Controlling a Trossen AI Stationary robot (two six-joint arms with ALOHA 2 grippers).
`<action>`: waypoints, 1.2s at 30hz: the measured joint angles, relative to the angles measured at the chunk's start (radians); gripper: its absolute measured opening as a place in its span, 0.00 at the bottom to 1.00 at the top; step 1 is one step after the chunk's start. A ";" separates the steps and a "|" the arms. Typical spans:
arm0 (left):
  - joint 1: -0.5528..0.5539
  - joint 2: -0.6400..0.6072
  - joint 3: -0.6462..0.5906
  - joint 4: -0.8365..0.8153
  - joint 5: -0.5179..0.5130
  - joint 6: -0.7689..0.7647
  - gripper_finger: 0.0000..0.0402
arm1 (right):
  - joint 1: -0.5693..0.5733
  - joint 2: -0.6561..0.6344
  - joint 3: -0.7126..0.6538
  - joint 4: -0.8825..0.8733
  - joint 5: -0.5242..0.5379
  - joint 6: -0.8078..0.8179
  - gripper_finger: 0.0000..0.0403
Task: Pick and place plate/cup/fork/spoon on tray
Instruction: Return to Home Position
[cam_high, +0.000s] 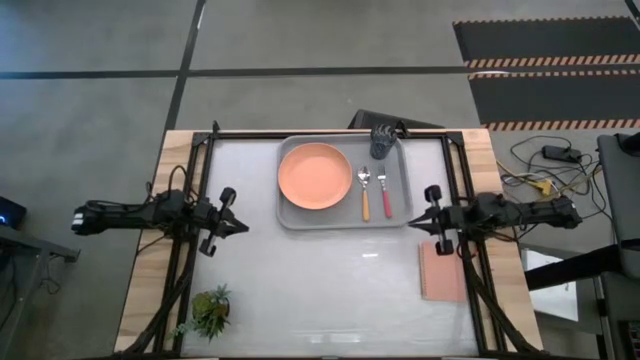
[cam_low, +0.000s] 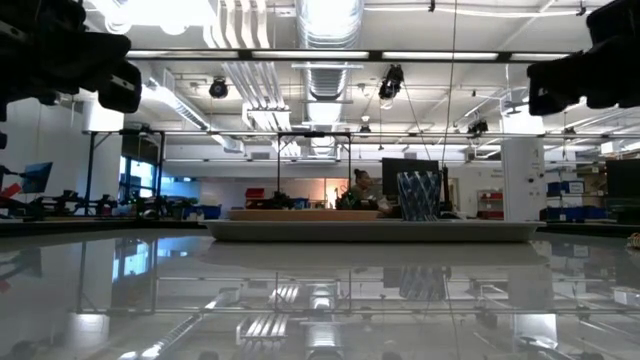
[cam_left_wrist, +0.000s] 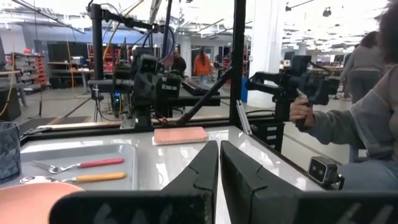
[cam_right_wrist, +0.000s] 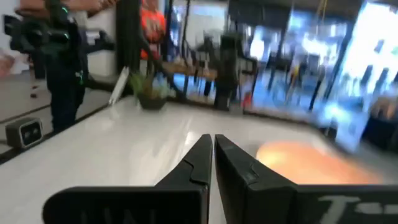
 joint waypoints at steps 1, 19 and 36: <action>0.000 0.003 0.000 0.000 0.000 0.000 0.00 | 0.000 0.002 0.000 -0.022 0.008 0.030 0.02; 0.000 0.067 0.000 0.000 0.000 0.000 0.00 | 0.000 0.068 0.002 -0.036 0.033 0.146 0.02; 0.000 0.141 0.000 0.000 0.000 0.000 0.00 | 0.000 0.068 0.002 -0.036 0.032 0.146 0.02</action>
